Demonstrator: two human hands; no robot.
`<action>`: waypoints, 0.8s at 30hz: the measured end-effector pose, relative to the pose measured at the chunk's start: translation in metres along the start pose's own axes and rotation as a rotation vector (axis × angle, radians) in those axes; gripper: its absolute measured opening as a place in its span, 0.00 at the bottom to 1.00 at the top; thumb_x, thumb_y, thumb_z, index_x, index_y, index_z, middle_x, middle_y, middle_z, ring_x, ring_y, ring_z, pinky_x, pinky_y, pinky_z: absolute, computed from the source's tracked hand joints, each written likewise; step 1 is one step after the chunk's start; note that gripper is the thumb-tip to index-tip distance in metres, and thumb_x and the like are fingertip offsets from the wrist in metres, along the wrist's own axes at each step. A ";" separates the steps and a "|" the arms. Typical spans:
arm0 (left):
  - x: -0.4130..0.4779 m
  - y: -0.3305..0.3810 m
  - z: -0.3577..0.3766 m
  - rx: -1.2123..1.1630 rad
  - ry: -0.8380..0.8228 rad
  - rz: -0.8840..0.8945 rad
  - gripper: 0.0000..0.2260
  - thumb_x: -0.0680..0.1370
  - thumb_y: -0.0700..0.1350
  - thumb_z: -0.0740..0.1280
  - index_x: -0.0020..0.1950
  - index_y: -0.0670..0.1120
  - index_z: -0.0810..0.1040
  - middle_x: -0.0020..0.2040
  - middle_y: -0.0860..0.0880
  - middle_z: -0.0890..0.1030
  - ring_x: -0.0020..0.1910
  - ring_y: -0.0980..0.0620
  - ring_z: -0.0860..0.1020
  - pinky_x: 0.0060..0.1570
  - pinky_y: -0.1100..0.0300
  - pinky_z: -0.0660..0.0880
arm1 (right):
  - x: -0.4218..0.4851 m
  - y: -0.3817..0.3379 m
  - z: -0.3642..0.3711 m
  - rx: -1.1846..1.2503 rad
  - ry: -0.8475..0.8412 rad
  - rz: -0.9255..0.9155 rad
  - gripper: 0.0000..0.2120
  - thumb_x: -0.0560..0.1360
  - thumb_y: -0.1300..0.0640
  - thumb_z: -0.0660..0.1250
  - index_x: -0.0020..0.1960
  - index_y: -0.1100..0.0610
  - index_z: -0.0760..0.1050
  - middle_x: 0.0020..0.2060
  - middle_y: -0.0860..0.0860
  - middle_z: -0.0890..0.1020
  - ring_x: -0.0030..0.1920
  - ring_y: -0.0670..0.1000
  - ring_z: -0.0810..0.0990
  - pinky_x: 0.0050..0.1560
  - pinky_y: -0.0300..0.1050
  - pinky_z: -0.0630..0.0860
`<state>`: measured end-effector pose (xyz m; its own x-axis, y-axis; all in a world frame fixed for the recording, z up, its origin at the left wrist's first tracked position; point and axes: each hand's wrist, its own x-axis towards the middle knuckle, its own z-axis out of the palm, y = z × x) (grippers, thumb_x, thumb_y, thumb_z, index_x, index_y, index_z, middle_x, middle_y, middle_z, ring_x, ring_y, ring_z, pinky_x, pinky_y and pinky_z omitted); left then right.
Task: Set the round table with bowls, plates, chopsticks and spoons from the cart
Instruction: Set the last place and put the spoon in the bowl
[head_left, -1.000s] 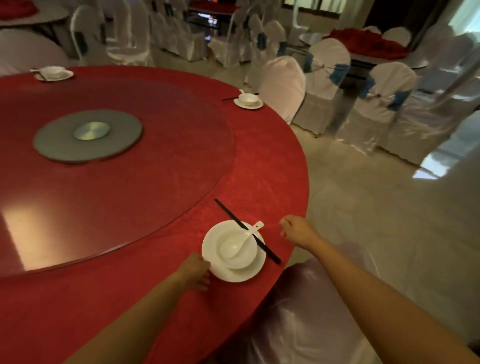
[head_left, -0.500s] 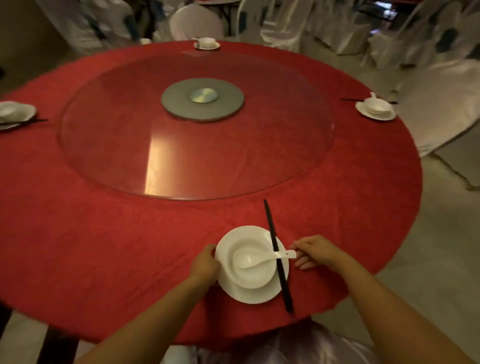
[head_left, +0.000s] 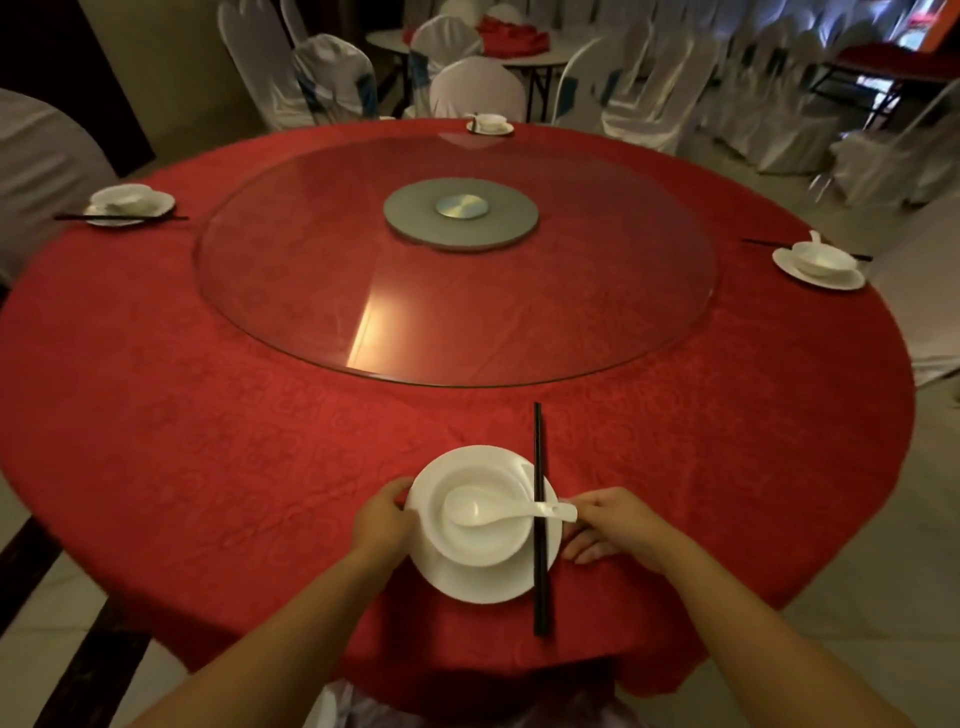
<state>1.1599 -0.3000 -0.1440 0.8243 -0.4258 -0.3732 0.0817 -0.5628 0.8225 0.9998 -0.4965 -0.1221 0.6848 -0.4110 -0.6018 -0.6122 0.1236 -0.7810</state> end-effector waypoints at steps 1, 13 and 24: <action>0.000 -0.002 0.001 -0.001 0.003 0.013 0.19 0.72 0.34 0.63 0.60 0.50 0.78 0.51 0.49 0.82 0.51 0.47 0.80 0.53 0.52 0.77 | 0.000 0.000 0.001 -0.009 0.008 -0.016 0.09 0.79 0.59 0.61 0.47 0.58 0.80 0.36 0.58 0.83 0.30 0.51 0.83 0.31 0.40 0.80; 0.002 -0.020 0.021 0.027 0.212 0.120 0.19 0.74 0.36 0.59 0.64 0.45 0.74 0.57 0.43 0.80 0.54 0.42 0.78 0.53 0.52 0.75 | 0.002 0.016 0.015 -0.086 0.114 -0.174 0.10 0.79 0.60 0.60 0.52 0.66 0.76 0.35 0.57 0.79 0.23 0.46 0.81 0.24 0.37 0.78; 0.004 -0.020 0.024 -0.021 0.265 0.124 0.17 0.74 0.34 0.61 0.61 0.43 0.78 0.57 0.41 0.81 0.54 0.42 0.79 0.52 0.52 0.75 | 0.004 0.016 0.020 -0.076 0.136 -0.217 0.07 0.79 0.65 0.60 0.49 0.68 0.74 0.33 0.60 0.78 0.23 0.47 0.81 0.24 0.38 0.79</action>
<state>1.1481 -0.3075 -0.1719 0.9460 -0.2889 -0.1468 -0.0192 -0.5021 0.8646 1.0006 -0.4786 -0.1404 0.7470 -0.5388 -0.3895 -0.4882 -0.0468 -0.8715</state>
